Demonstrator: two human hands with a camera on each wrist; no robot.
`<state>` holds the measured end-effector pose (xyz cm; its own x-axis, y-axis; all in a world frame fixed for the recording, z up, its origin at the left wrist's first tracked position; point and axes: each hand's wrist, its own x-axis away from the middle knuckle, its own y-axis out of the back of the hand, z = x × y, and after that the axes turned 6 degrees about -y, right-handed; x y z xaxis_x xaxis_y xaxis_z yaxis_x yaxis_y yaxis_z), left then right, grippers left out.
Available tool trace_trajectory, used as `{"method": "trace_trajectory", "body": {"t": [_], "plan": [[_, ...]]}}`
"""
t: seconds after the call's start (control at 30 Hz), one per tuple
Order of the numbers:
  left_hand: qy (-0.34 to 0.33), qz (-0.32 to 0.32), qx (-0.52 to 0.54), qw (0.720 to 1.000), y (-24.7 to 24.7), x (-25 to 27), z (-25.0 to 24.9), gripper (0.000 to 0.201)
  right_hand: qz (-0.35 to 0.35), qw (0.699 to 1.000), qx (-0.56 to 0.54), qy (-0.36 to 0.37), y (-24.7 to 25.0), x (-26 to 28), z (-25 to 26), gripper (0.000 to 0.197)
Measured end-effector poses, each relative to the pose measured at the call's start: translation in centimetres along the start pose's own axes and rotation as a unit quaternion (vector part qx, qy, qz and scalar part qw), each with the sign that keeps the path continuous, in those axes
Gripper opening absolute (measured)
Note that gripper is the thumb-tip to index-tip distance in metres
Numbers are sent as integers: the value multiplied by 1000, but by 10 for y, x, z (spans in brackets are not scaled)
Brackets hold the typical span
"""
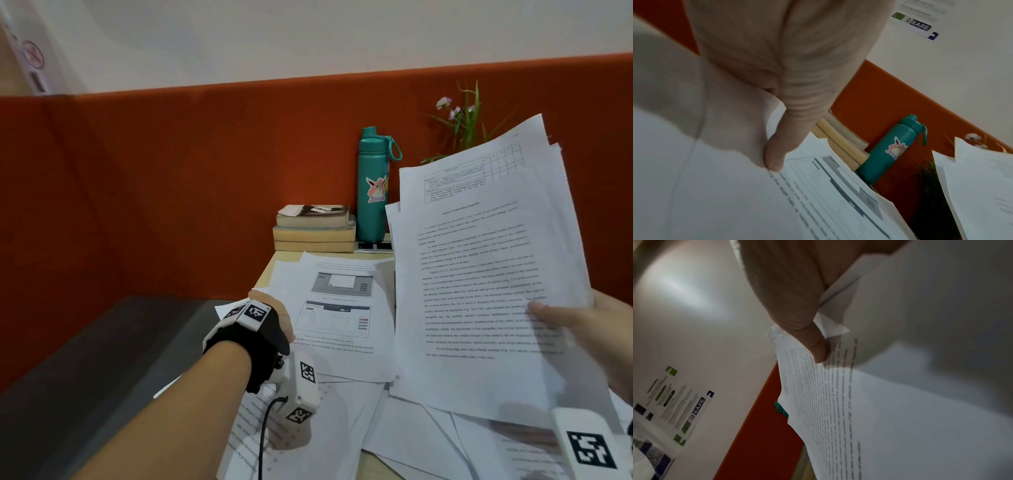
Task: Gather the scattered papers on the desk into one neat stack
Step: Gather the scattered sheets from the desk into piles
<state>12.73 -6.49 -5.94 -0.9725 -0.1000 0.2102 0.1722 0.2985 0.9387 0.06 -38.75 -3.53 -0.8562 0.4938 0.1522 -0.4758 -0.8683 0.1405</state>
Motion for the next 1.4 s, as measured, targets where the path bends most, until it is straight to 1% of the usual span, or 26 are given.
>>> {"method": "trace_trajectory", "body": {"t": [0.07,0.1,0.13,0.2,0.27,0.3,0.37,0.4,0.47,0.5,0.53,0.6,0.67,0.7,0.77,0.83,0.87,0.93,0.97,1.03,1.1,1.2,1.27,1.3,1.37,1.4], "plan": [[-32,22,11,999,1,-6,3,55,-2,1000,8,5,3,-6,3,17],[-42,38,5,998,1,-13,4,50,-1,1000,6,4,5,-11,2,16],[-44,39,22,998,2,-12,3,46,0,1000,8,11,5,-9,2,17],[-53,33,72,995,3,-13,0,41,-6,1000,19,6,5,-13,1,19],[-54,11,109,992,4,-15,-2,44,3,1000,22,2,4,-12,1,19],[-61,-7,123,990,5,-15,-1,39,4,1000,20,5,3,-11,1,19],[-77,-36,151,985,9,-17,-2,19,-1,1000,16,3,0,-9,2,18],[-85,-25,168,982,10,-16,-3,17,-4,1000,20,3,-1,-9,2,17],[-94,35,179,979,11,-13,-5,28,0,1000,28,3,-4,-8,2,21],[-93,50,180,978,9,-10,-6,36,0,999,32,5,-5,-8,1,22],[-96,43,178,978,9,-9,-7,38,2,999,39,10,-7,-7,2,23],[-108,-22,167,980,16,-7,-8,34,-4,999,40,22,-9,-5,5,23],[-109,-97,211,967,35,-6,-8,29,-22,998,43,33,-9,-5,7,26],[-117,-139,248,952,49,-4,-9,27,-31,998,41,37,-9,-5,8,28],[-147,-209,324,911,77,4,-10,25,-47,997,40,45,-11,-6,11,27],[-182,-248,390,868,103,16,-12,21,-59,996,39,55,-14,-8,13,26],[-195,-252,412,854,114,20,-12,18,-58,996,38,61,-17,-8,15,27],[-188,-226,466,835,127,20,-13,18,-53,995,34,76,-23,-9,20,29],[-175,-212,493,825,128,16,-14,28,-49,995,27,85,-26,-9,24,29],[-161,-152,557,800,115,11,-20,39,-30,994,5,105,-32,-8,31,25],[-158,-84,588,789,90,9,-29,37,10,994,-23,109,-41,-6,36,24],[-152,-2,586,796,45,11,-46,34,61,993,-62,81,-53,-2,38,27],[-146,25,581,801,24,12,-55,36,85,991,-81,64,-57,1,38,24],[-145,34,575,804,18,12,-59,42,93,990,-82,63,-58,4,39,23],[-166,43,567,806,7,10,-63,71,90,992,-59,72,-57,7,40,25],[-180,54,568,801,4,10,-65,77,77,994,-33,76,-56,9,41,25]]}}
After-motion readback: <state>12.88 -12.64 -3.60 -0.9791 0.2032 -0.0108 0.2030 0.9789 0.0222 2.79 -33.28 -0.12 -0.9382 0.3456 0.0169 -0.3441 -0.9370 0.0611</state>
